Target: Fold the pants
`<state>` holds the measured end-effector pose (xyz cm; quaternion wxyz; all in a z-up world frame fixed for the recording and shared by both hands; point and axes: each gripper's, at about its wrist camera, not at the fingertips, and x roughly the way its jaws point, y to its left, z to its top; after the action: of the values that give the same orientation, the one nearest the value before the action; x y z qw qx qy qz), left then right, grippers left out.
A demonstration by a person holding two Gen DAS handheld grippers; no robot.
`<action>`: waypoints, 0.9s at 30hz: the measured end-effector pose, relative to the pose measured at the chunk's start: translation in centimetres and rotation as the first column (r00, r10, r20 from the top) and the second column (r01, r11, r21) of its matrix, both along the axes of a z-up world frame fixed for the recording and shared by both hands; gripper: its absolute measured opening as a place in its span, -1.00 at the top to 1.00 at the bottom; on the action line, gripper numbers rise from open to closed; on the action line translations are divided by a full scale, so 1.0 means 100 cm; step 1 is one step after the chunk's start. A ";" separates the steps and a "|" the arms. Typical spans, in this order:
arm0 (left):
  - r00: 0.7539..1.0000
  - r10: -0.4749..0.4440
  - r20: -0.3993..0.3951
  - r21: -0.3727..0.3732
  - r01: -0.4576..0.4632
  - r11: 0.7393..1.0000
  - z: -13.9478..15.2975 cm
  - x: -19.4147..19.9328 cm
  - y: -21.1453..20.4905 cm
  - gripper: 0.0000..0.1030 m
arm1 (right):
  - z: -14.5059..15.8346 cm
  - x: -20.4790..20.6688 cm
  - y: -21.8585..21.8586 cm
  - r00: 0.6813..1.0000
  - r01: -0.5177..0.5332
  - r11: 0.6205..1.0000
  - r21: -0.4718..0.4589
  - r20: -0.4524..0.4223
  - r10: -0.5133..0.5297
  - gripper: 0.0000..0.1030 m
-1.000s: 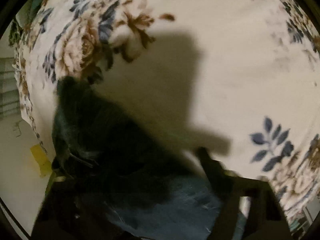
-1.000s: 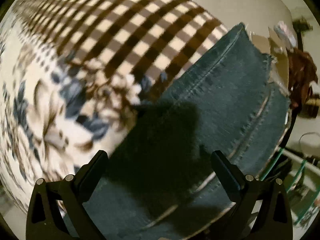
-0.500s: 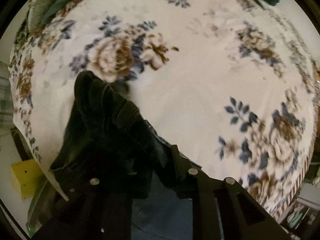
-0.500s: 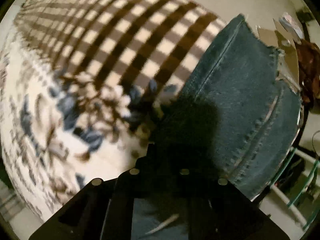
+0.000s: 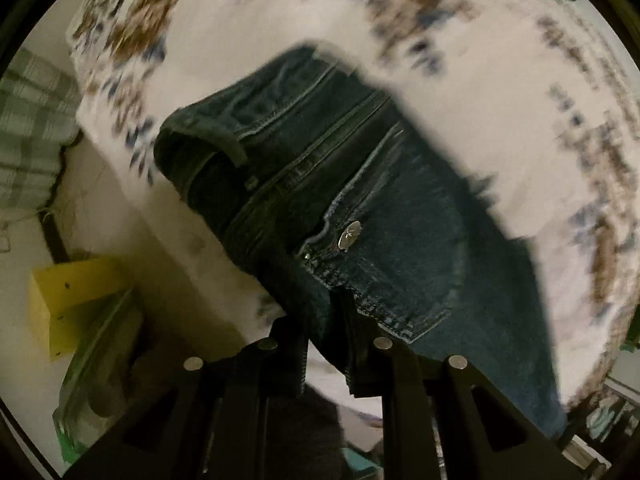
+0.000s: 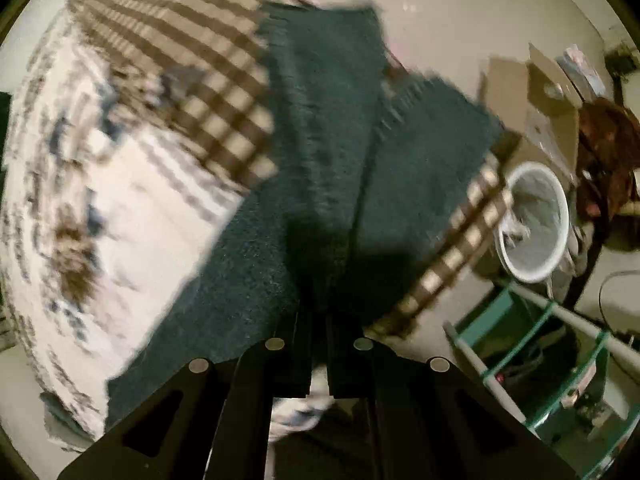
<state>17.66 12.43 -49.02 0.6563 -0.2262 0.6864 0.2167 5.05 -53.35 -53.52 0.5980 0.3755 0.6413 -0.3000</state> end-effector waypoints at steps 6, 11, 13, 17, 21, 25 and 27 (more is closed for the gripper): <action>0.999 0.036 -0.010 -0.002 -0.036 0.999 -0.038 -0.009 0.010 0.77 | -0.050 -0.030 0.001 0.999 -0.005 1.000 0.016 -0.040 0.006 0.90; 0.999 0.032 0.025 0.003 -0.032 0.999 -0.016 -0.014 0.010 0.72 | -0.065 -0.028 -0.003 0.997 -0.055 0.996 0.072 -0.045 0.058 0.22; 0.998 0.026 0.056 0.013 -0.026 1.000 0.001 -0.017 0.006 0.69 | -0.054 -0.027 -0.007 0.997 -0.080 0.994 0.068 -0.012 0.081 -0.05; 0.992 -0.041 0.121 0.043 0.036 0.998 0.027 -0.016 -0.012 0.00 | -0.018 -0.022 -0.014 0.987 -0.147 0.988 -0.038 0.057 0.149 -0.30; 0.969 -0.196 0.153 0.111 0.181 0.977 0.028 -0.001 -0.059 -0.75 | -0.003 0.009 -0.033 0.967 -0.220 0.957 -0.186 0.086 0.239 -0.55; 0.945 -0.293 0.148 0.111 0.278 0.954 0.016 0.008 -0.103 -0.75 | -0.022 0.054 -0.047 0.950 -0.277 0.928 -0.251 0.074 0.303 -0.72; 0.923 -0.359 0.140 0.123 0.343 0.931 0.006 0.012 -0.130 -0.75 | -0.036 0.071 -0.053 0.941 -0.310 0.913 -0.265 0.054 0.335 -0.73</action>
<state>18.88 -0.53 -48.37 0.7475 -0.0846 0.6497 0.1094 12.10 -58.70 -57.16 0.7129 0.1996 0.6210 -0.2577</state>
